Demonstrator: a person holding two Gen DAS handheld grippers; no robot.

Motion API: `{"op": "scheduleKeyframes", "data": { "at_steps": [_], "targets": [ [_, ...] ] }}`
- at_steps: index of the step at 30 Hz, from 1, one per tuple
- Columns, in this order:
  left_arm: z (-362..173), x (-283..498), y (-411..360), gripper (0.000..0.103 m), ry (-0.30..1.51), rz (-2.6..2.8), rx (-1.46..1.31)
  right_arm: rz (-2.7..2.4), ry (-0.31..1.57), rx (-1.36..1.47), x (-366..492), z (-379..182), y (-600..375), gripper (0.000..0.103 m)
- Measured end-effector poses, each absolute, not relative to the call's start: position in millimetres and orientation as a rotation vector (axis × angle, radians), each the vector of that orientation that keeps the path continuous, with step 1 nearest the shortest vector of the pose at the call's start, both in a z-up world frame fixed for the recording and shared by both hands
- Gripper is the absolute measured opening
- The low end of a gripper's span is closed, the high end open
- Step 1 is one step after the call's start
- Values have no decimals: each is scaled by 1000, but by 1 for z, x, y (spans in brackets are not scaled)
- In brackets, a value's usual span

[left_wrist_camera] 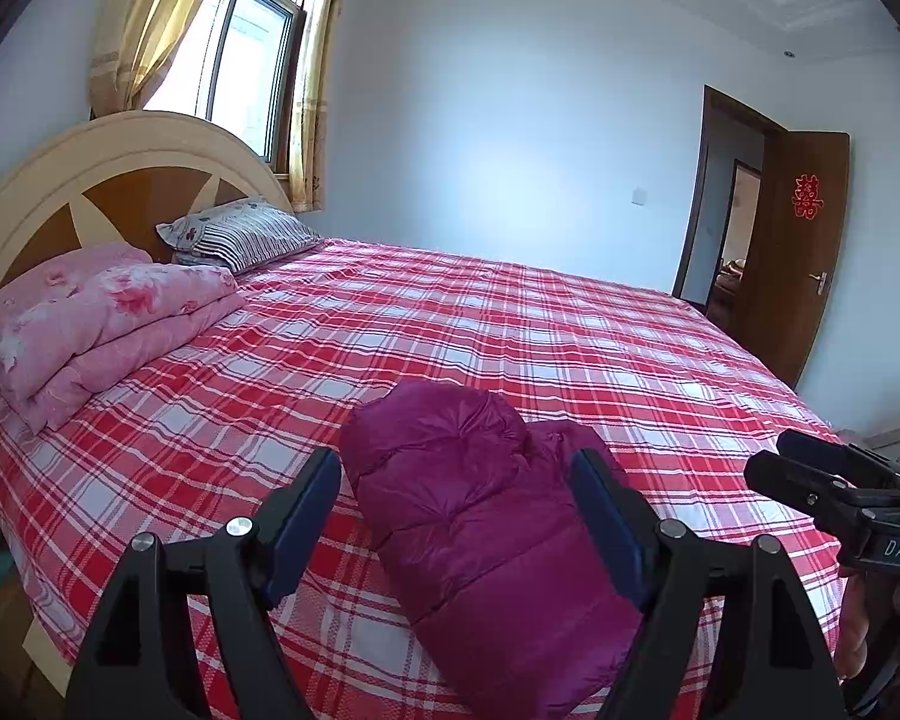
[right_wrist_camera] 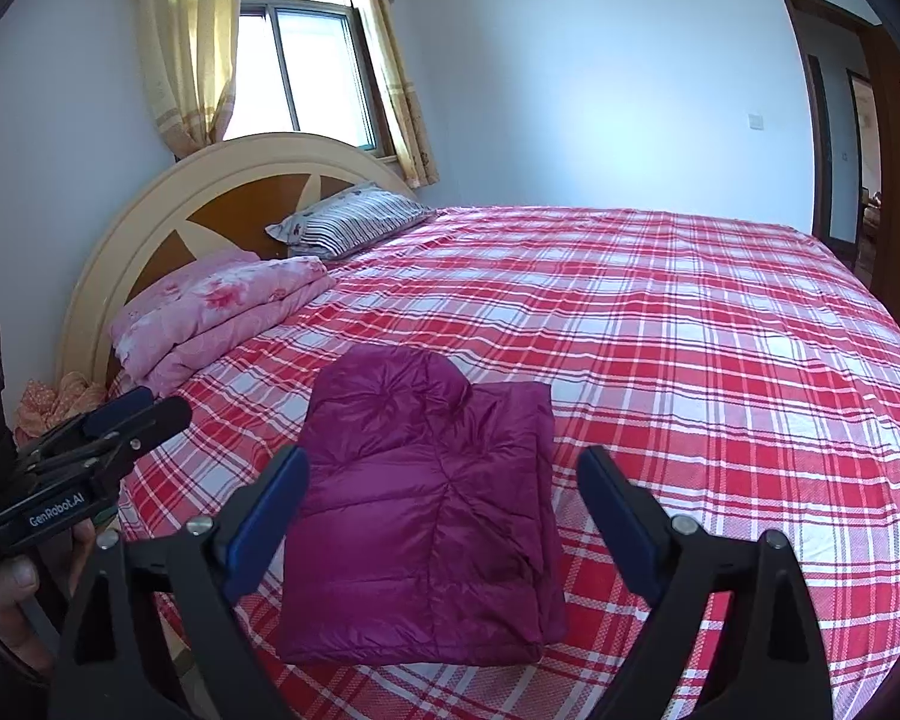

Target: Fold large clothes

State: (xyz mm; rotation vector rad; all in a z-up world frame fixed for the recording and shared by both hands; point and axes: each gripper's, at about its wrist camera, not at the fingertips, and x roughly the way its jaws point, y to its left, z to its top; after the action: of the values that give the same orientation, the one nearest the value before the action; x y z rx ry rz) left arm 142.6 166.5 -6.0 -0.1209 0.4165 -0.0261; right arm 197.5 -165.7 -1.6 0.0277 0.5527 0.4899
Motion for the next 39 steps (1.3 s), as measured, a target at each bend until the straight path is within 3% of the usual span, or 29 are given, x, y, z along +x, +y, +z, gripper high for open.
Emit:
{"op": "scheduleKeyframes", "data": {
  "at_steps": [39],
  "targets": [
    [-8, 147, 167, 80, 441, -19, -115, 495, 517, 35, 184, 4, -164, 95]
  ]
}}
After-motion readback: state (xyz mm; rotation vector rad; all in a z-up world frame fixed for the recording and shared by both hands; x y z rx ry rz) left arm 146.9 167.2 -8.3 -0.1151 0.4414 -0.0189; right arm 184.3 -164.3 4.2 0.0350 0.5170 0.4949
